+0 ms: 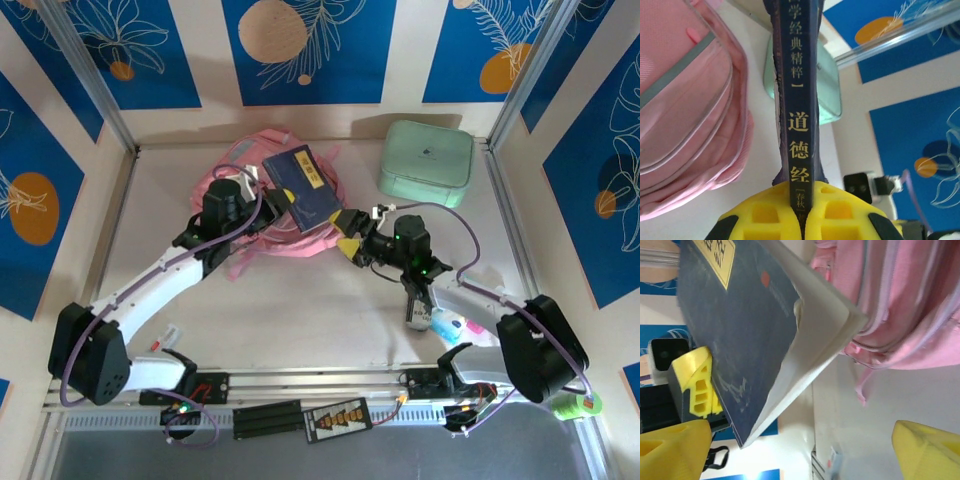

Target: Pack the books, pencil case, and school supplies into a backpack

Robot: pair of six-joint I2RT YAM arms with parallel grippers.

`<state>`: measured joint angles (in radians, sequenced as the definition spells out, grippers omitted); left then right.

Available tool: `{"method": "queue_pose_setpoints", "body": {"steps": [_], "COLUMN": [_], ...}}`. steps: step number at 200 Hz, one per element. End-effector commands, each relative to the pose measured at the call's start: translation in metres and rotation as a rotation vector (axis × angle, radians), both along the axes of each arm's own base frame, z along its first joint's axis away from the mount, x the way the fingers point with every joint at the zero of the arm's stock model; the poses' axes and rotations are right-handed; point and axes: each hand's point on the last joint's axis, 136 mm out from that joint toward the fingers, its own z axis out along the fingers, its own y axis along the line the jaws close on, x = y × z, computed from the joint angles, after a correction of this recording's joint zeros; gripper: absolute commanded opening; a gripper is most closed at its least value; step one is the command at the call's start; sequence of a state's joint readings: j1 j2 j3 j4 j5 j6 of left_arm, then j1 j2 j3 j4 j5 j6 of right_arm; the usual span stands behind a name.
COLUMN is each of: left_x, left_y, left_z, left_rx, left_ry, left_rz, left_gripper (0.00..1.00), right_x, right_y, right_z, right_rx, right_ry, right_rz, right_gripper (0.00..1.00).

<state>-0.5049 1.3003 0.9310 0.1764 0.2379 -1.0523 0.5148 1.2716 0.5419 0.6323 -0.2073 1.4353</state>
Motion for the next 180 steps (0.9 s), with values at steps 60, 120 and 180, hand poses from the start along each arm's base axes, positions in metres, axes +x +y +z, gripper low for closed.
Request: {"method": "queue_pose_setpoints", "body": {"steps": [60,120,180], "left_x": [0.009,0.005,0.006], "left_y": [-0.019,-0.023,-0.014], "left_z": [0.06,0.064,0.037], "left_rx": [-0.264,-0.303,-0.24], "left_ry": [-0.115,-0.125,-0.077], "left_rz": [0.06,0.081,0.124], "left_gripper": [0.0,0.0,0.0], "right_x": [0.03,0.051,0.052], "right_y": [0.014,0.027,0.024], "right_z": [0.063,0.078,0.073], "right_rx": [0.28,0.38,0.388], "right_ry": [-0.099,-0.125,-0.131], "right_rz": [-0.027,-0.033,-0.06], "right_gripper": [0.94,0.8,0.47]}}
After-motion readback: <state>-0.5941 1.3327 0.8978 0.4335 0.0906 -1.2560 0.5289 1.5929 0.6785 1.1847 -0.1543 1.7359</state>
